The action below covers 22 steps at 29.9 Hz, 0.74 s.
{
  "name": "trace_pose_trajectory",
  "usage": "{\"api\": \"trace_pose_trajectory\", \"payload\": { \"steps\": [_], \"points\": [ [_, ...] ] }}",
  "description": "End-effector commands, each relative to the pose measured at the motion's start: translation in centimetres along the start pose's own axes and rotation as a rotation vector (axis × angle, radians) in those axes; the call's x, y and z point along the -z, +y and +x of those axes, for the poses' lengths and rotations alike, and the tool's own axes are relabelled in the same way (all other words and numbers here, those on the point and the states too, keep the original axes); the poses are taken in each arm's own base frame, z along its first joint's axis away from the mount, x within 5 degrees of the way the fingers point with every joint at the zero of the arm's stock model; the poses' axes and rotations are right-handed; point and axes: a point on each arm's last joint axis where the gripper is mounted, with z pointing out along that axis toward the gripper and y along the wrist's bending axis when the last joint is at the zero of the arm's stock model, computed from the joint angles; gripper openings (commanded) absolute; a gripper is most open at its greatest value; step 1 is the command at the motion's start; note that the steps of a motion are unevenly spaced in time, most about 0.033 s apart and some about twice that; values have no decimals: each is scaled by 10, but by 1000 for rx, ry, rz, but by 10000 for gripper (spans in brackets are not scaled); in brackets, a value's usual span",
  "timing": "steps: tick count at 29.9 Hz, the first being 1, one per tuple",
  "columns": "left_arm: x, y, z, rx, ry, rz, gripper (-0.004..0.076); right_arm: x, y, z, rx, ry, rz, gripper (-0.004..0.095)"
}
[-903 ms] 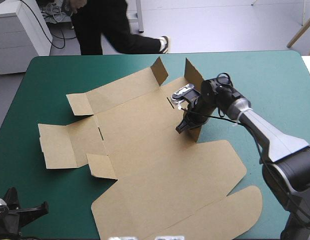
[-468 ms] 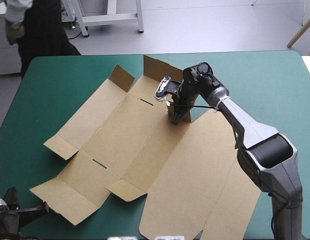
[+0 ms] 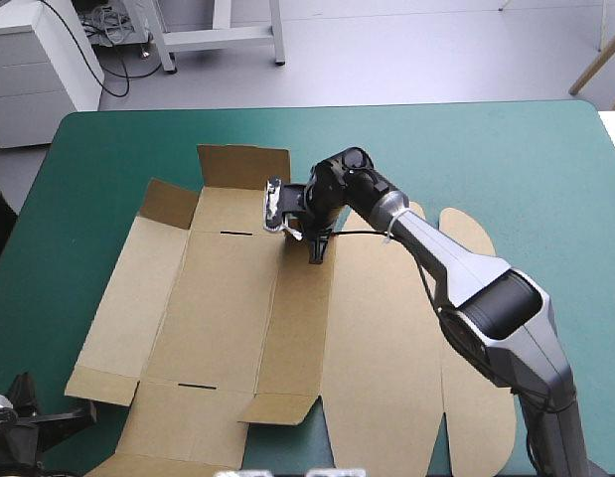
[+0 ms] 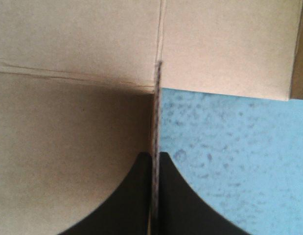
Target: Fold the box
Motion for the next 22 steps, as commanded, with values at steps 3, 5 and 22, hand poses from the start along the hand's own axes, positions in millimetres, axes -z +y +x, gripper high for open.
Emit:
{"api": "trace_pose_trajectory", "payload": {
  "steps": [3, 5, 22],
  "points": [
    [7, 0, -13, 3, -110, 11, -10, 26, -14, -16, 25, -107, 146, -20],
    [7, 0, -13, 3, -110, 11, -10, 26, -15, -19, 40, -122, 172, -19],
    [7, 0, -13, 3, -110, 11, -10, 52, -20, -36, -104, -233, 187, 846]
  ]
}}
